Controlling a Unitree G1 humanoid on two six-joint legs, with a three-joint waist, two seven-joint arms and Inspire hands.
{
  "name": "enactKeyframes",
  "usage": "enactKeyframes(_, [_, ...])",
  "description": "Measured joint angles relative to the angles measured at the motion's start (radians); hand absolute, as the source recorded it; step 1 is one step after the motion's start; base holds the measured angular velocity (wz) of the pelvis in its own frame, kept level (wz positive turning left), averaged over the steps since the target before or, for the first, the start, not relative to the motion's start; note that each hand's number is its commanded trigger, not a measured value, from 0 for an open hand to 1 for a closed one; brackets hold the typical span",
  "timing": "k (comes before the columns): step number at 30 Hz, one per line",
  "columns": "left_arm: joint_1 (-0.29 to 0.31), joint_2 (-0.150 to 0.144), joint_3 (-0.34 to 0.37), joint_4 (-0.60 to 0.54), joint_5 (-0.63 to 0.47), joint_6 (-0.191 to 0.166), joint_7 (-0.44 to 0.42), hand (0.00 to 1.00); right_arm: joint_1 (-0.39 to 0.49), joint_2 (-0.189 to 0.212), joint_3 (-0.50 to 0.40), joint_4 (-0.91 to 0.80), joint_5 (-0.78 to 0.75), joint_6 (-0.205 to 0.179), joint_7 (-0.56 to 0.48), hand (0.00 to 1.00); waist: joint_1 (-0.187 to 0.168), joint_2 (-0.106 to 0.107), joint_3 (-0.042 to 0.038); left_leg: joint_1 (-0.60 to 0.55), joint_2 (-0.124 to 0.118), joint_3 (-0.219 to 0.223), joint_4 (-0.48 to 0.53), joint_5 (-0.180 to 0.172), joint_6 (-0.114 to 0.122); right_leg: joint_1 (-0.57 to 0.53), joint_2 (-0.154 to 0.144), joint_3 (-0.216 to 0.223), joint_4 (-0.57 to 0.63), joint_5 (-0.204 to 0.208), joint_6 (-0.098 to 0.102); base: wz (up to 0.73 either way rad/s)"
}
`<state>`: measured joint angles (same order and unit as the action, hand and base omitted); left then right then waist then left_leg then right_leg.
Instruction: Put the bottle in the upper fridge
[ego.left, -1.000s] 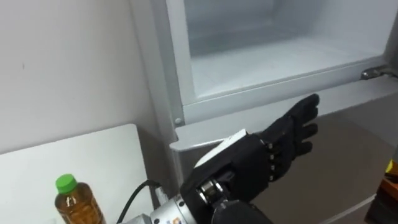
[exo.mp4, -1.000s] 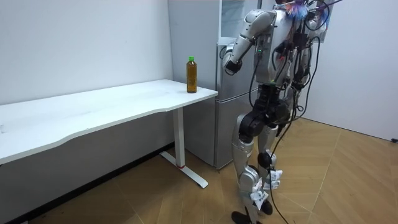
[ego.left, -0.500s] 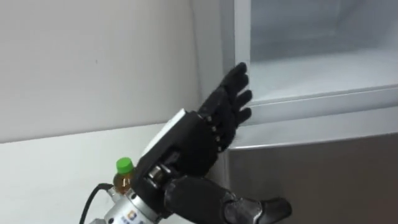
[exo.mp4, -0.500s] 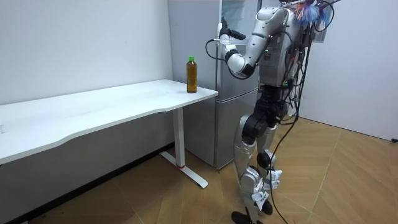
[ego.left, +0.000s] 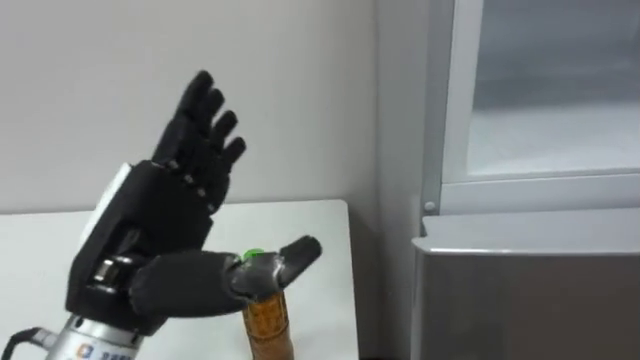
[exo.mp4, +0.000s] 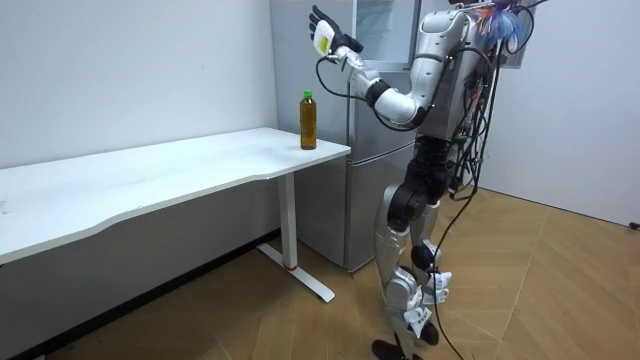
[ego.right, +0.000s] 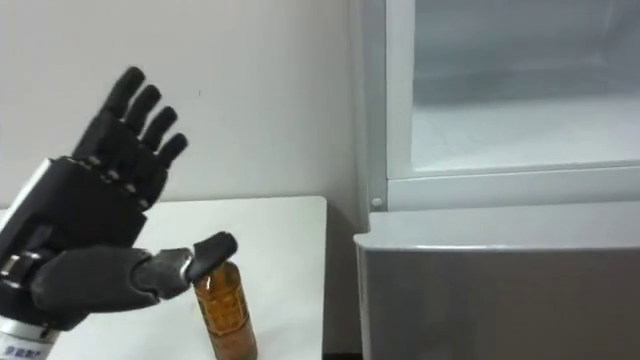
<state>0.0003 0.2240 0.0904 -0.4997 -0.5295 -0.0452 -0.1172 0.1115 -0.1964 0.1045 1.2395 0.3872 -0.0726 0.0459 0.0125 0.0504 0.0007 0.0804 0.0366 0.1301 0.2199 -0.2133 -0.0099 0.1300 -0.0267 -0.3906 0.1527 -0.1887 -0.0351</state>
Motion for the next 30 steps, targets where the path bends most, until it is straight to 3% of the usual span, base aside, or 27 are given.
enactKeyframes(7, [0.072, -0.024, 0.112, 0.002, 0.001, -0.005, 0.092, 0.00, 0.014, 0.001, -0.024, -0.011, 0.001, -0.001, 0.000, 0.00, 0.027, -0.003, 0.0016, 0.001, -0.012, -0.042, 0.001, 0.000, 0.000, -0.006, 0.000, -0.001, 0.000, -0.006, 0.000, 0.04])
enactKeyframes(12, [0.137, -0.028, 0.152, 0.011, -0.029, -0.010, 0.157, 0.00, 0.037, 0.004, -0.033, -0.043, 0.002, -0.001, -0.002, 0.00, 0.036, -0.003, 0.0014, 0.004, -0.014, -0.055, 0.001, 0.000, 0.000, 0.003, -0.001, 0.000, 0.001, -0.007, 0.001, 0.02])
enactKeyframes(17, [0.226, -0.030, 0.171, 0.098, -0.072, -0.026, 0.196, 0.00, 0.068, 0.006, -0.073, -0.069, 0.000, 0.001, -0.010, 0.00, 0.048, -0.003, 0.0057, 0.010, -0.015, -0.055, 0.002, -0.001, 0.000, 0.001, -0.001, 0.011, 0.004, -0.009, 0.000, -0.02])
enactKeyframes(22, [0.298, -0.055, 0.208, 0.208, -0.066, -0.026, 0.246, 0.00, 0.103, 0.006, -0.141, -0.100, 0.001, 0.009, 0.001, 0.00, 0.046, 0.000, 0.0056, 0.019, -0.015, -0.055, 0.002, -0.001, 0.001, -0.004, -0.004, 0.033, 0.019, -0.020, 0.002, -0.06])
enactKeyframes(30, [0.305, -0.062, 0.214, 0.402, -0.068, -0.030, 0.299, 0.00, 0.154, 0.009, -0.172, -0.118, -0.003, 0.010, 0.000, 0.00, 0.046, 0.006, 0.0050, 0.023, -0.015, -0.053, -0.001, -0.002, 0.001, -0.009, -0.007, 0.041, 0.039, -0.028, 0.001, -0.02])
